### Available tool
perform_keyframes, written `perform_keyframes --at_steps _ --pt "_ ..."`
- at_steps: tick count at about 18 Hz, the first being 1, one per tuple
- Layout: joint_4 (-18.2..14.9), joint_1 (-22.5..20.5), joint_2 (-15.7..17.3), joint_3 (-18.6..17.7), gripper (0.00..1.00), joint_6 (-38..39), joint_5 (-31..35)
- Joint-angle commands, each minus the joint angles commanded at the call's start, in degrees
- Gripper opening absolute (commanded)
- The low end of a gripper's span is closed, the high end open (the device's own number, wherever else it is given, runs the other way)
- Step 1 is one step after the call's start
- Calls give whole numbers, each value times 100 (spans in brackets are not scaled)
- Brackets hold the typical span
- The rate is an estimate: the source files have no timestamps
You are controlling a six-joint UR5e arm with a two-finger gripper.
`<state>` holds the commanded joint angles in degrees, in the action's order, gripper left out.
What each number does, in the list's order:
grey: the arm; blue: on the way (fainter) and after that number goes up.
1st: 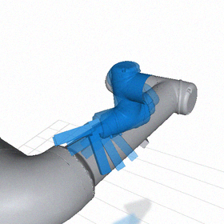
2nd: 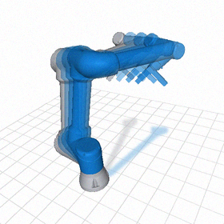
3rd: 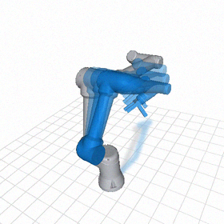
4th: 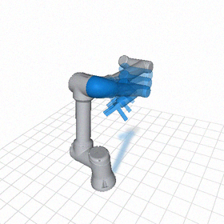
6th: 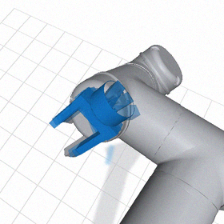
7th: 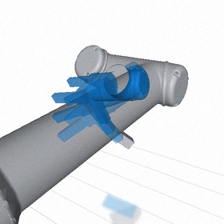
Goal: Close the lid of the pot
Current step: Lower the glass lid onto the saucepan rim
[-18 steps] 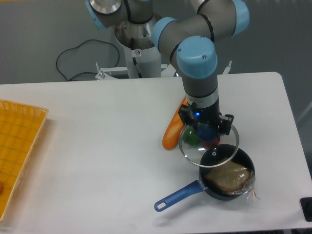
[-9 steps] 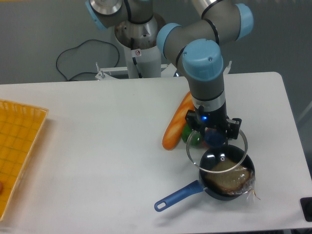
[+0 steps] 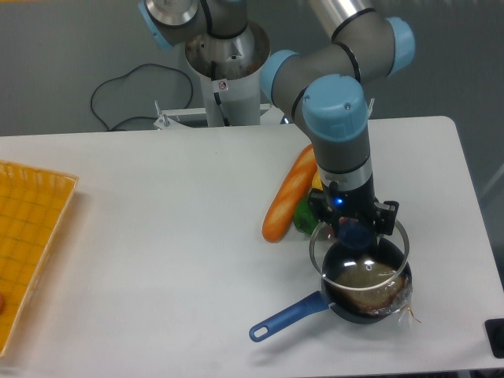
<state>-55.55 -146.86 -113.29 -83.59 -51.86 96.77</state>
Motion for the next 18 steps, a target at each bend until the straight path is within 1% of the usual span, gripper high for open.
perform_keyframes --at_steps 3,5,8,10,16,18 --pt "9 -44 -132 141 50 0 0" --pt "26 -158 -220 194 50 -17 -9" --pt "167 -272 -352 203 50 -9 -35" --pt "185 -299 -439 246 49 -9 -35" --pt "193 -360 -563 431 49 35 -166" --pt "193 -369 -572 440 49 44 -228"
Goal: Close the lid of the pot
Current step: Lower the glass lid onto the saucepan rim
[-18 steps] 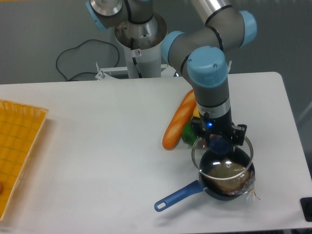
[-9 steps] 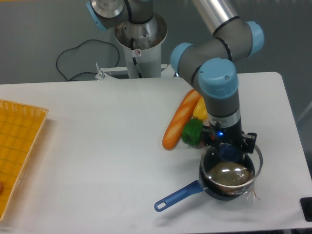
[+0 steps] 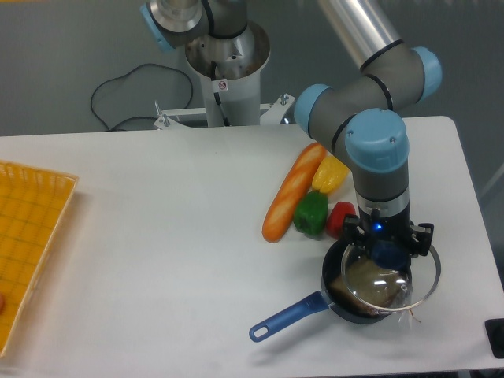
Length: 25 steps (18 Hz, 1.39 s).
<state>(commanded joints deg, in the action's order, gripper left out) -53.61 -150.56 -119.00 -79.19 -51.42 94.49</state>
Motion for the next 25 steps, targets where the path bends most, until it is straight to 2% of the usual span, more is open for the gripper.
perform_keyframes --at_steps 25 --pt "325 44 -158 -96 50 167 -27"
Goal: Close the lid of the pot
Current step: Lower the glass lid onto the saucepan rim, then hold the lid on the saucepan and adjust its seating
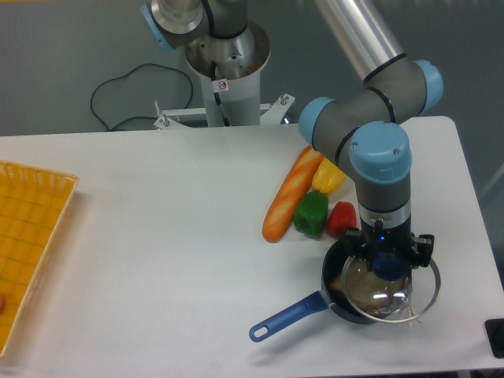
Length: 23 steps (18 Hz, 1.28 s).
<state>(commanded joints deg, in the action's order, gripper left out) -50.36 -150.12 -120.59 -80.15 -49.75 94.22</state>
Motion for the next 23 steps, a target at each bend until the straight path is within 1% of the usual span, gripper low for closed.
perform_keyframes --at_steps 5,23 --pt "167 18 9 -158 50 9 0" --pt "211 26 61 -334 50 -9 0"
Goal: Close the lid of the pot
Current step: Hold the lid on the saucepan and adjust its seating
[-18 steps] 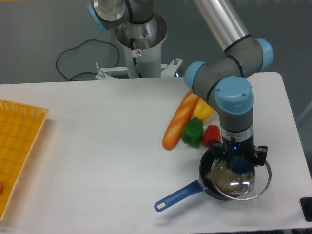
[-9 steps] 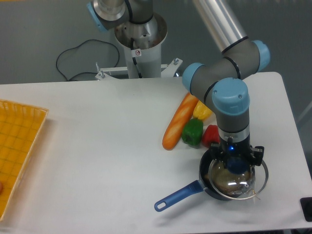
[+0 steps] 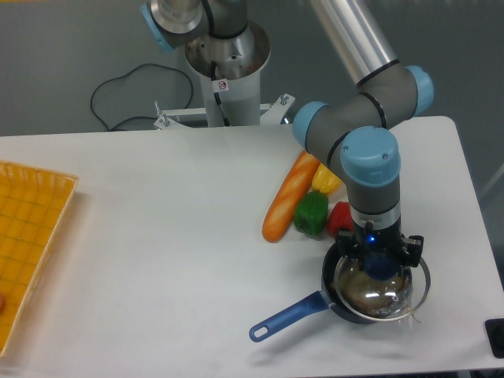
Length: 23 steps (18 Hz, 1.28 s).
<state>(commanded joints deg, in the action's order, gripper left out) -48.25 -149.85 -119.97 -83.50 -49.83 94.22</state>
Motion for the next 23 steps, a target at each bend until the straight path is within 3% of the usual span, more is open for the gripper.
perform_keyframes --at_steps 4,8,23 --pt "17 0 26 -61 50 0 0" --pt "307 9 44 -220 50 0 -9" --pt "334 0 27 -264 50 -44 0"
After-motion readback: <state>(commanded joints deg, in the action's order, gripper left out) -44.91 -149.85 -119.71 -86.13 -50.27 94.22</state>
